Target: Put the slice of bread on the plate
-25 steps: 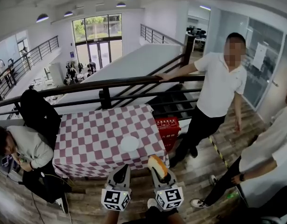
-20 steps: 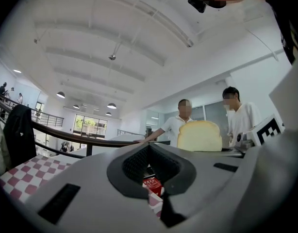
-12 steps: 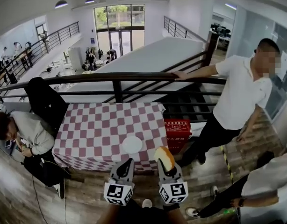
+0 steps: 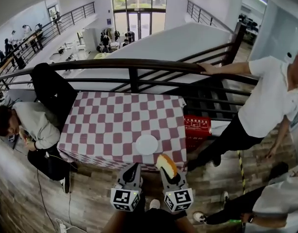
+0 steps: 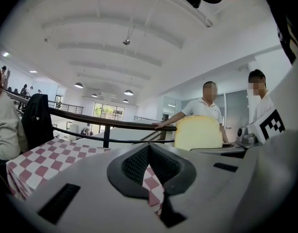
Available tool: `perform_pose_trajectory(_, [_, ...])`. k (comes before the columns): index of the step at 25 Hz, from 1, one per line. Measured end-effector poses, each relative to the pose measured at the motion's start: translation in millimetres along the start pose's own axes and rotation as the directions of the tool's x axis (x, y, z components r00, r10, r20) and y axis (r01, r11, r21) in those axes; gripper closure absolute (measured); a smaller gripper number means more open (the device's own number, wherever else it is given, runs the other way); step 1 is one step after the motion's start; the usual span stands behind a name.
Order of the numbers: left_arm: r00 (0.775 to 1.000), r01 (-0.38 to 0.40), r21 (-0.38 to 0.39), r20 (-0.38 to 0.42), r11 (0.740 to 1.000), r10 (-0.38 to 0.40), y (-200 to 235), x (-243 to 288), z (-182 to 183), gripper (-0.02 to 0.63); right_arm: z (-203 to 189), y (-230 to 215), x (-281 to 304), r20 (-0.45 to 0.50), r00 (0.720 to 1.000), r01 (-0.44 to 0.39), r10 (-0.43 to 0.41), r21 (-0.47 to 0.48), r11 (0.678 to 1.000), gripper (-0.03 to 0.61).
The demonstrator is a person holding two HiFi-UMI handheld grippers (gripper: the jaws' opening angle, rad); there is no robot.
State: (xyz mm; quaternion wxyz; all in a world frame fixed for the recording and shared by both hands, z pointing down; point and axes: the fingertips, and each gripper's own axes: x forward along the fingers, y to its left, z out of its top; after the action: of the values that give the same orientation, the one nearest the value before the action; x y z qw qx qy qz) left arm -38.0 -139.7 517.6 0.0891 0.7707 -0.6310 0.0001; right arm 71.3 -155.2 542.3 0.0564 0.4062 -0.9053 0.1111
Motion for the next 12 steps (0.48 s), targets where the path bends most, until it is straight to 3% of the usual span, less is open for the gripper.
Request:
perform_pose_trajectory(4, [1.0, -0.003, -0.02, -0.02, 1.0, 0.002, 30, 26, -7, 0.597, -11, -3, 41, -0.053, 0.999, -0.011, 0.012, 0.018, 1.0, 0.477])
perform_pose_trajectory(12, [0.996, -0.001, -0.012, -0.087, 1.0, 0.0, 130, 41, -21, 0.597, -30, 44, 132, -0.157, 0.988, -0.009, 0.018, 0.062, 0.998, 0.477])
